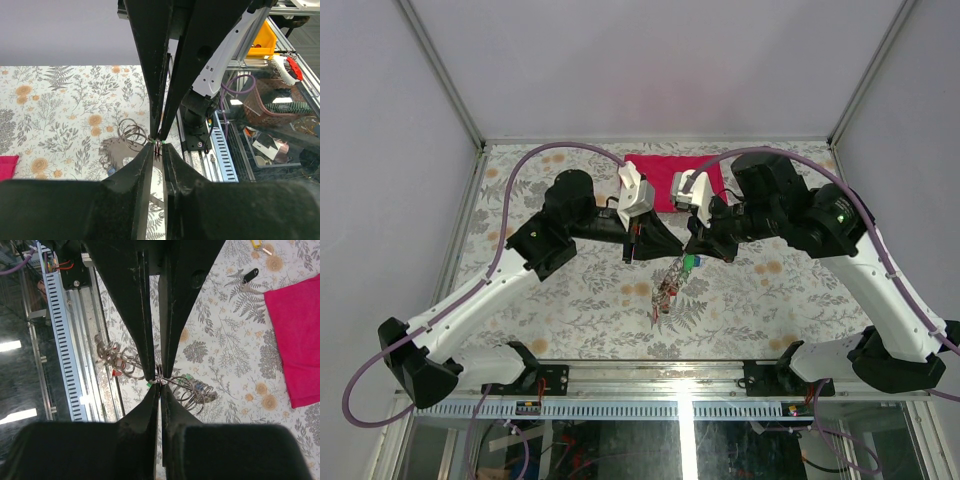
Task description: Put the keys on the keyring
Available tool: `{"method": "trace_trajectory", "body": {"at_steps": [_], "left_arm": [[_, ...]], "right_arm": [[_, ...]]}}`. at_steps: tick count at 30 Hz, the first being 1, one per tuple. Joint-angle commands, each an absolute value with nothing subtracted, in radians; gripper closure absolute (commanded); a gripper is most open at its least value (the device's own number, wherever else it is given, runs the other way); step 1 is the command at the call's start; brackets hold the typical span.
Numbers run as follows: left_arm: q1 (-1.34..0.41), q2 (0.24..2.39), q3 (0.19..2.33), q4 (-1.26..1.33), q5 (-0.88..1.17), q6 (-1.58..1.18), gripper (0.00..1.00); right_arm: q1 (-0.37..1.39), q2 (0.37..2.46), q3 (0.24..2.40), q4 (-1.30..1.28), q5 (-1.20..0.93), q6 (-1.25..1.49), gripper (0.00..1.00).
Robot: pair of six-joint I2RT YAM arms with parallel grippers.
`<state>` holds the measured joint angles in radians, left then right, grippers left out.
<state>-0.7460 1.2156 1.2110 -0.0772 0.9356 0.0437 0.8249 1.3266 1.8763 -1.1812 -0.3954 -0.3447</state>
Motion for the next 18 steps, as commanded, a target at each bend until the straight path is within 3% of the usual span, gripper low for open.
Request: {"method": "trace_trajectory", "body": {"at_steps": [1,5,10,14,18], "left_arm": [[-0.755,1.222,1.253,-0.077,0.943,0.063,0.86],[-0.757,1.227,1.255,-0.077,0.945,0.063,0.87],[-0.76,1.23,1.255,-0.092,0.945,0.067,1.0],[-0.76,1.228,1.252,-0.096,0.936,0.069,1.0],[-0.759,1.214,1.235,-0.077,0.866,0.039,1.0]], "right_arm": [[0.834,1.306,1.885,-1.102,-0.425,-0.345,1.0],[0.834,1.304,1.882,-1.096,-0.426,-0.345,1.0],[0.834,1.296,1.875,-1.088,-0.423,-0.347,1.0],[0.834,1.281,1.865,-1.08,-0.417,-0.343,1.0],[0.834,1.228,1.819,-1.013,-0.383,-0.305,0.82]]}}
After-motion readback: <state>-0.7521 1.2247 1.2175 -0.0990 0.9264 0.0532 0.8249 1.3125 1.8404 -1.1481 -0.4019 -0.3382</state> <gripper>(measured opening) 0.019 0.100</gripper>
